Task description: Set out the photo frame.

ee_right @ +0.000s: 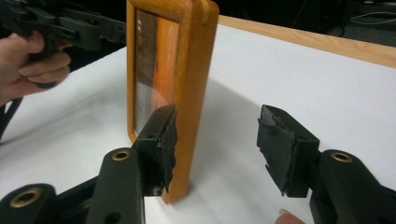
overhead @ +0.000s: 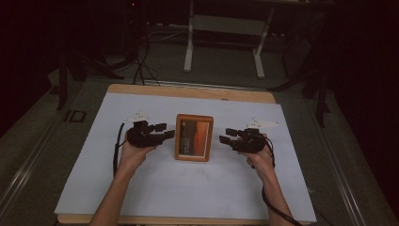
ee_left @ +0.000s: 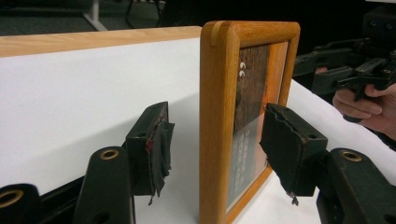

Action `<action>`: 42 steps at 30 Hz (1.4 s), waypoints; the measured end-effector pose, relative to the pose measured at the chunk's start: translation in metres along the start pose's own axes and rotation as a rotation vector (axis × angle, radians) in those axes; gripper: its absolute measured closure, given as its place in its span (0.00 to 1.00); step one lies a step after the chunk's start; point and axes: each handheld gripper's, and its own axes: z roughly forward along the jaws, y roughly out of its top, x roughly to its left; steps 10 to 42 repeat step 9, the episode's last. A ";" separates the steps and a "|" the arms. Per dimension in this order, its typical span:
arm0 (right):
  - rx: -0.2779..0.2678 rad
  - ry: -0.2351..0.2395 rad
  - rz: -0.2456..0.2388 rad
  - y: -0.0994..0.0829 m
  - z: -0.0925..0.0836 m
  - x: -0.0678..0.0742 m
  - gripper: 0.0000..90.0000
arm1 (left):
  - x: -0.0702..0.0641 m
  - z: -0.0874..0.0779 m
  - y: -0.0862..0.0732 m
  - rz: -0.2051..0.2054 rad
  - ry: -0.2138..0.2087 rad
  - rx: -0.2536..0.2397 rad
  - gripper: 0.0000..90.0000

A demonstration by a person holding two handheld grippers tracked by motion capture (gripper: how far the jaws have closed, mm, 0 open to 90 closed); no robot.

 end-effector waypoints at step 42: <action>0.034 -0.051 0.008 -0.010 -0.023 -0.003 0.50 | -0.003 -0.033 -0.017 -0.006 0.075 0.004 0.45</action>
